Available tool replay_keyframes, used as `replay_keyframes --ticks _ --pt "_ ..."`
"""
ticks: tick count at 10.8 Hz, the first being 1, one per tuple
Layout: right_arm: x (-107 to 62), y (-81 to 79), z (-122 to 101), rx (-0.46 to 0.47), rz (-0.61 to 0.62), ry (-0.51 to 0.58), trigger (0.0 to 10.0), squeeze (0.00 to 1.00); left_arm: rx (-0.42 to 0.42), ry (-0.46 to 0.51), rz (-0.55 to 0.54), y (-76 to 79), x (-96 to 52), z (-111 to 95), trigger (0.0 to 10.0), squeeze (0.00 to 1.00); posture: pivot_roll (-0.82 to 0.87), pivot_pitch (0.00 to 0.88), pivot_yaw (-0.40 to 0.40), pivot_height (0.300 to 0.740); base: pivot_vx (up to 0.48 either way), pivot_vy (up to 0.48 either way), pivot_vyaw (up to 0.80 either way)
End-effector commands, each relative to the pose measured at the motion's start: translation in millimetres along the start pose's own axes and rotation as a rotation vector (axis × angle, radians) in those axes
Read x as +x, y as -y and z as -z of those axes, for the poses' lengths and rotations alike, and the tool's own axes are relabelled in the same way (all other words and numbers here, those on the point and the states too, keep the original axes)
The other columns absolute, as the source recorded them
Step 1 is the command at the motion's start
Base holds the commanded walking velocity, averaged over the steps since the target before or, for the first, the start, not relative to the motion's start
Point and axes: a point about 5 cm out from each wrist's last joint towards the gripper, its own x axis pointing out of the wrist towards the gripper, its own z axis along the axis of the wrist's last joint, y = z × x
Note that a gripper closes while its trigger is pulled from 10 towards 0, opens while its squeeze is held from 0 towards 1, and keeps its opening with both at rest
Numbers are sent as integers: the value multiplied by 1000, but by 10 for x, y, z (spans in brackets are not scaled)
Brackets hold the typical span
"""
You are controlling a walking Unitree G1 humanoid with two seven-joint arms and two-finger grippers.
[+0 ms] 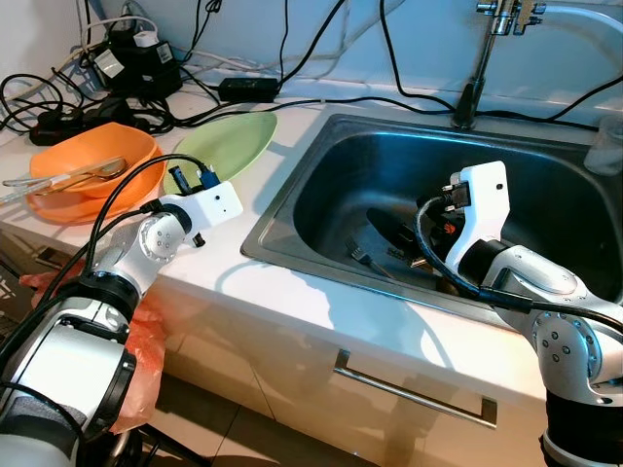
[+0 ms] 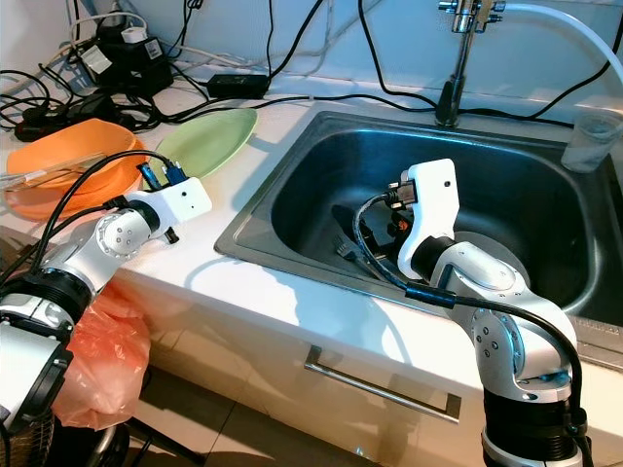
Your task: Kitchen organization
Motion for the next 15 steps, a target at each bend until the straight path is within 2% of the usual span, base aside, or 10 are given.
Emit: replay_keyframes --ticks 1,3,6,7,8,13,15 --pt "31 -26 -19 0 -13 9 10000 0 -11 -56 139 465 -71 147 0 0 -104 73 42 740 0 0 0" --pt "65 -17 -28 0 -18 13 10000 0 -4 -9 93 447 -65 91 0 0 -92 61 40 740 0 0 0" --pt "127 32 -72 35 -33 30 10000 0 57 97 -22 367 -69 -26 0 0 -74 48 32 740 0 0 0" --pt "229 104 -158 176 -30 80 10000 0 64 204 -111 335 -92 -162 0 0 -56 38 23 740 0 0 0" --pt "266 134 -183 225 -22 97 10000 0 57 237 -133 339 -102 -209 0 0 -53 37 22 740 0 0 0" --pt "446 126 -267 333 -35 144 10000 0 52 378 -177 479 -129 -468 0 0 -47 33 22 740 0 0 0" --pt "527 89 -310 393 -51 163 10000 0 47 444 -178 538 -103 -664 0 0 -46 31 22 740 0 0 0"
